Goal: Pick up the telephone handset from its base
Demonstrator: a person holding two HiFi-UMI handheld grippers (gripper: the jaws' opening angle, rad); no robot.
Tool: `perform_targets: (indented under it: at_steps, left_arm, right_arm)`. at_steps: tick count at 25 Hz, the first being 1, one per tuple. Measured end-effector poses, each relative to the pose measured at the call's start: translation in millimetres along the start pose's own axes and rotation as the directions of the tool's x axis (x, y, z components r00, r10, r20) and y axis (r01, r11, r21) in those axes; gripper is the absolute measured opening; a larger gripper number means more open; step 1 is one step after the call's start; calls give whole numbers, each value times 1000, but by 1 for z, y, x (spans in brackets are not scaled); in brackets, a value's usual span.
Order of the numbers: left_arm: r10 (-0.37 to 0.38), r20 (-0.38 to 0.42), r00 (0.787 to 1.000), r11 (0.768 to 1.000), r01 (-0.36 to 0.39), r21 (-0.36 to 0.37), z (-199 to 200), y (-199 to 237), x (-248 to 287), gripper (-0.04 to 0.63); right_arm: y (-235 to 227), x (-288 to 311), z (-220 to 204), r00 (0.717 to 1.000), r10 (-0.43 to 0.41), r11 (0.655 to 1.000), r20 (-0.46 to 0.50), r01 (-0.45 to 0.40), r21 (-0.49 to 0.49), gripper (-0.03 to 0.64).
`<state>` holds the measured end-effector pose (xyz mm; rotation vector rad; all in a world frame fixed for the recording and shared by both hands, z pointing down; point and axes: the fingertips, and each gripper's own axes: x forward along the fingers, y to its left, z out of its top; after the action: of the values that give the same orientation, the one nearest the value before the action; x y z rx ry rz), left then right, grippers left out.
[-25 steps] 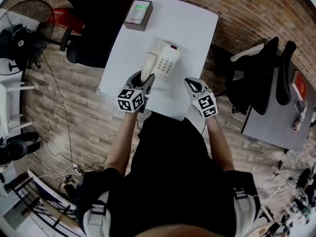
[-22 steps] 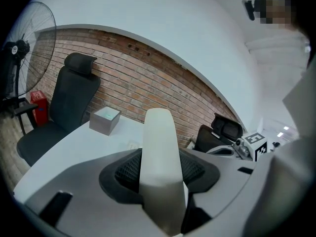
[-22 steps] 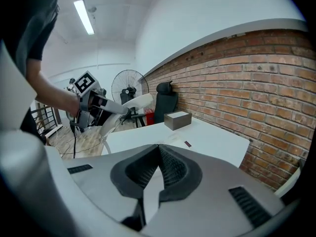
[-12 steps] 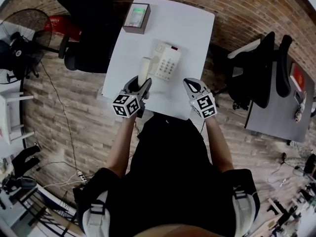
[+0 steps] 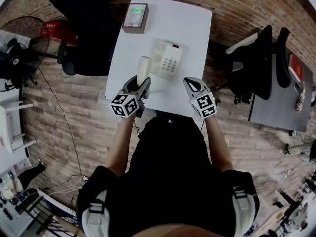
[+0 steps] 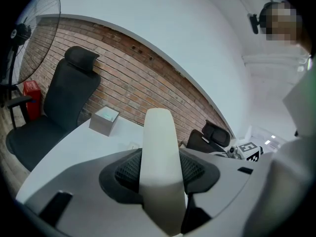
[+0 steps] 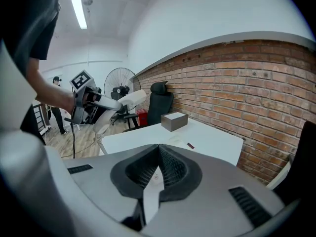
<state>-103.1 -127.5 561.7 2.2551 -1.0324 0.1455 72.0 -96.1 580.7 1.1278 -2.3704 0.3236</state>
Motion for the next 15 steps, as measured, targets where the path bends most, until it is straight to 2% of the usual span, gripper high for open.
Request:
perform_targets:
  at_steps: [15]
  left_arm:
    - [-73, -18, 997, 997, 74, 12, 8, 20, -12, 219]
  right_arm:
    - [26, 6, 5, 997, -74, 997, -6, 74, 26, -3]
